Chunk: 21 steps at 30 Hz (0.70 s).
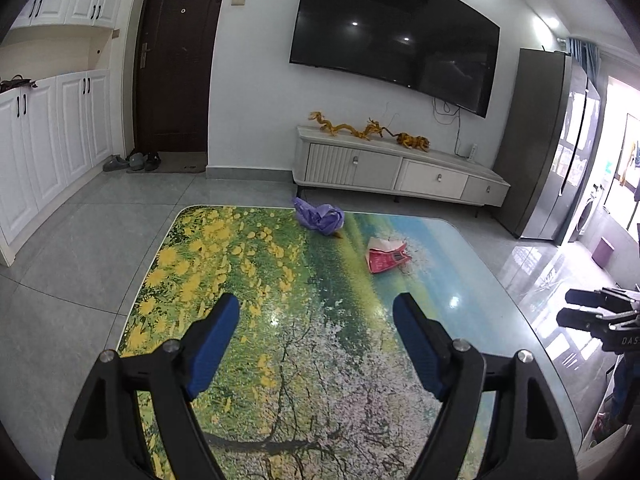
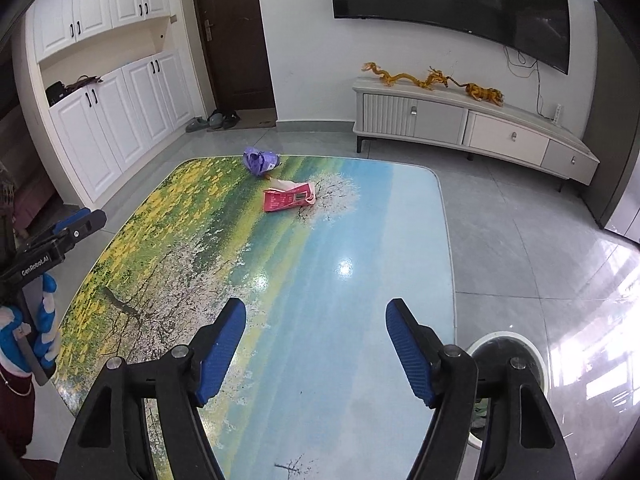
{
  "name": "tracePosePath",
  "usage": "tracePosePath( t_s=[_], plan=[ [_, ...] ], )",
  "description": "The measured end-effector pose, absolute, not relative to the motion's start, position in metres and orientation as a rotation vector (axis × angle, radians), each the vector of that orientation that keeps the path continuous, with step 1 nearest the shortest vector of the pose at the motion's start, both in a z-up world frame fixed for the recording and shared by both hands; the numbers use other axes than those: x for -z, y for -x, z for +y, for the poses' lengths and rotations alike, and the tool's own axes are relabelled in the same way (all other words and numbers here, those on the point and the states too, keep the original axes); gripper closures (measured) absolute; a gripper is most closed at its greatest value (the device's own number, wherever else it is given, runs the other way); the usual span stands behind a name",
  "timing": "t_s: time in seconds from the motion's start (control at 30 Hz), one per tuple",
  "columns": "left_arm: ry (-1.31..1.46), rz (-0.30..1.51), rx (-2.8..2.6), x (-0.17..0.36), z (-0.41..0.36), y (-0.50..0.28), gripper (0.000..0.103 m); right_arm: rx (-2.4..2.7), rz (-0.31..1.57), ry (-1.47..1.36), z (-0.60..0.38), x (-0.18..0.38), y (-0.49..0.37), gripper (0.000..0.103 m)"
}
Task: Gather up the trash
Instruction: 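Grasp the purple bag with the left gripper while the right gripper grasps the pink packet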
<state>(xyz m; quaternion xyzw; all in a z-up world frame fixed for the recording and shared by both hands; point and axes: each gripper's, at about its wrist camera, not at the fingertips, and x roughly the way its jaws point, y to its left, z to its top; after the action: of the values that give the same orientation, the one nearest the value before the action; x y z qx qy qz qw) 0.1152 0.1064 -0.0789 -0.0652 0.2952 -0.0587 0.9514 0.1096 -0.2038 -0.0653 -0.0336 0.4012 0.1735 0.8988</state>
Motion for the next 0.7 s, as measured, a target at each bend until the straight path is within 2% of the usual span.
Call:
tracePosePath(
  t_s=[0.23, 0.7],
  plan=[
    [0.151, 0.643, 0.169, 0.095, 0.103, -0.195, 0.025, -0.456, 0.875, 0.074, -0.196, 0.093, -0.171, 0.032],
    [-0.076, 0.698, 0.401, 0.115, 0.050, -0.370, 0.025, -0.787, 0.848, 0.126, -0.173, 0.124, -0.294, 0.029]
  ],
)
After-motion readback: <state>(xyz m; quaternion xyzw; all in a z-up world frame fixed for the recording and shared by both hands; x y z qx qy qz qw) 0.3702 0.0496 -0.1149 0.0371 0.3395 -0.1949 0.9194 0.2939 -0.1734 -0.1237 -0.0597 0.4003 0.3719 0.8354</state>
